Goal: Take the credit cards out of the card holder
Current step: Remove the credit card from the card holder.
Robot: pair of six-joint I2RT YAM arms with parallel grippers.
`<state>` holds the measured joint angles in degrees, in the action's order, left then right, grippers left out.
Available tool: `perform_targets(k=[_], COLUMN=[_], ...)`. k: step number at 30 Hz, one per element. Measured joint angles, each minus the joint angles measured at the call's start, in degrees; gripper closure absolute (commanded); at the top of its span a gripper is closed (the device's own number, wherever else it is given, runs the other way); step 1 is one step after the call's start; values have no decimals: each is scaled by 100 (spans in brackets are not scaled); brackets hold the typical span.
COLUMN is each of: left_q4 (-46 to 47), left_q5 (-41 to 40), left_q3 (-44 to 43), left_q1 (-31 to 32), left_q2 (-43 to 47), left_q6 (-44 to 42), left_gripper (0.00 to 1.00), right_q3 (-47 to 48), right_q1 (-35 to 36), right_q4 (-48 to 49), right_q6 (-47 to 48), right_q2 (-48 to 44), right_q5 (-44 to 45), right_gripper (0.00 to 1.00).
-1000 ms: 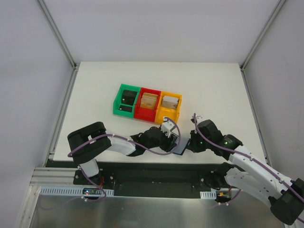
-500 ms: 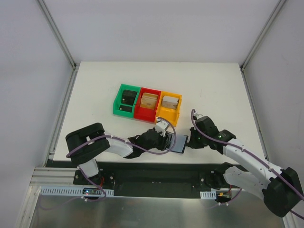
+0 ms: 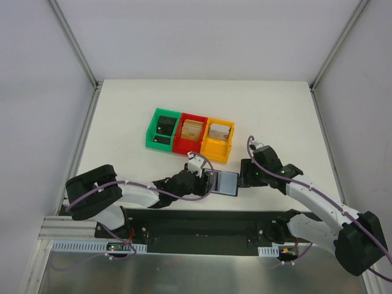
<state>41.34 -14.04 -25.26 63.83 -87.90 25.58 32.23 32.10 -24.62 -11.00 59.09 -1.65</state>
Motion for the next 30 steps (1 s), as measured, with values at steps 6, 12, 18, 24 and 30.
perform_targets(k=[6, 12, 18, 24, 30], left_q4=[-511, -868, -1366, -1703, -1847], left_q5=[-404, -734, -758, -741, -702], left_q3=[184, 186, 186, 186, 247], left_q1=[72, 68, 61, 59, 55], left_q2=[901, 1703, 1985, 2238, 2317], left_q6=[55, 57, 157, 343, 415], left_gripper=[37, 39, 39, 39, 40], right_q3=[219, 39, 4, 103, 162], right_q1=[0, 72, 173, 74, 70], right_q4=[-293, 249, 658, 970, 1290], right_q6=[13, -208, -356, -299, -197], right_q2=[-535, -831, -133, 745, 1412], right_q5=[164, -339, -286, -111, -52], right_gripper=[37, 38, 38, 43, 43])
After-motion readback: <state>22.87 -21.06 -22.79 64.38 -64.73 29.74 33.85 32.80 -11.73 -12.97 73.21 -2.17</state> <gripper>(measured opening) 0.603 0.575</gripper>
